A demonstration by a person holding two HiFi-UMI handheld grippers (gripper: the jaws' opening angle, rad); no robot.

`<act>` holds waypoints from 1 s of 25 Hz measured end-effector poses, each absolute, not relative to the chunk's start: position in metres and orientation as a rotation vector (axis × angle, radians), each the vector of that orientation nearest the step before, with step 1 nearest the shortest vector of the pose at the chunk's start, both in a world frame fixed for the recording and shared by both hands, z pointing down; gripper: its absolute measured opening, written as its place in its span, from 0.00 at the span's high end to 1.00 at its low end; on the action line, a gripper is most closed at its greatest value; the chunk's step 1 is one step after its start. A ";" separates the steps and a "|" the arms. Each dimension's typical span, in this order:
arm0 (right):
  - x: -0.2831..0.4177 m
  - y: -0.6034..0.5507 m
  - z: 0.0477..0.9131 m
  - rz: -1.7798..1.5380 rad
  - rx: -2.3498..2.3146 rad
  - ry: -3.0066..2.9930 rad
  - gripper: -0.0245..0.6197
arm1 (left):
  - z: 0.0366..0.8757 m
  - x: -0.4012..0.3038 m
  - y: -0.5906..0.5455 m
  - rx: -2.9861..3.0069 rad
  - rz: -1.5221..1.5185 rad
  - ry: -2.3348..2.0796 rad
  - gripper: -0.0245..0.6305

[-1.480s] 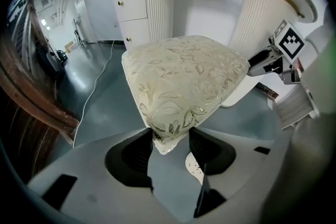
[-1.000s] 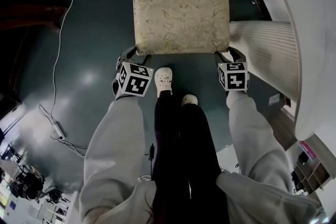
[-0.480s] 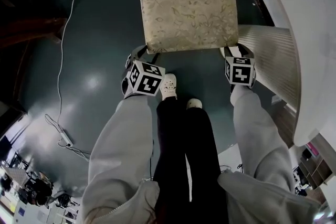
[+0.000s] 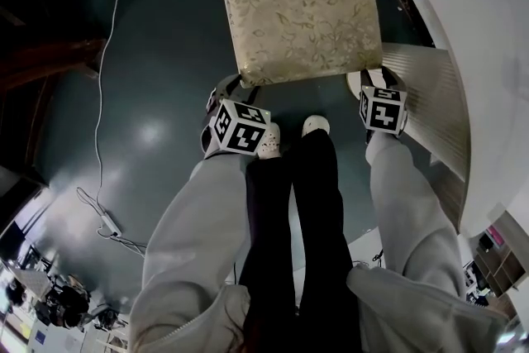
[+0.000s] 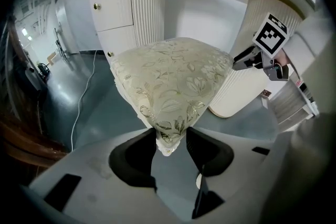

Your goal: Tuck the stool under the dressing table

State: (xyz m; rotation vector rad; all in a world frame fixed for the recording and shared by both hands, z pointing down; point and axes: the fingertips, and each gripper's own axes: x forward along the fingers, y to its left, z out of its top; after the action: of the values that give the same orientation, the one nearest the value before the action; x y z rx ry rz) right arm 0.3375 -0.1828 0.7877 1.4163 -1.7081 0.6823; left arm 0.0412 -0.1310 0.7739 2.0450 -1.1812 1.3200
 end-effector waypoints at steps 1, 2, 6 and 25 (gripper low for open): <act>0.337 -0.184 0.788 0.674 1.422 -1.717 0.57 | 0.774 0.041 -0.131 2.043 1.321 -1.184 0.68; 0.338 -0.184 0.789 0.666 1.430 -1.727 0.57 | 0.775 0.042 -0.131 2.040 1.321 -1.185 0.68; 0.340 -0.186 0.792 0.651 1.497 -1.752 0.58 | 0.777 0.045 -0.129 2.044 1.317 -1.201 0.69; 0.339 -0.197 0.808 0.782 1.831 -1.704 0.75 | 0.788 0.056 -0.129 2.132 1.266 -1.256 0.70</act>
State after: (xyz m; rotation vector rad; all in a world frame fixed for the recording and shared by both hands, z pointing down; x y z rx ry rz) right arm 0.3386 -0.1971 0.8080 1.8309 -1.7039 0.7821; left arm 0.0561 -0.1288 0.7876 2.1320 -1.2563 1.2655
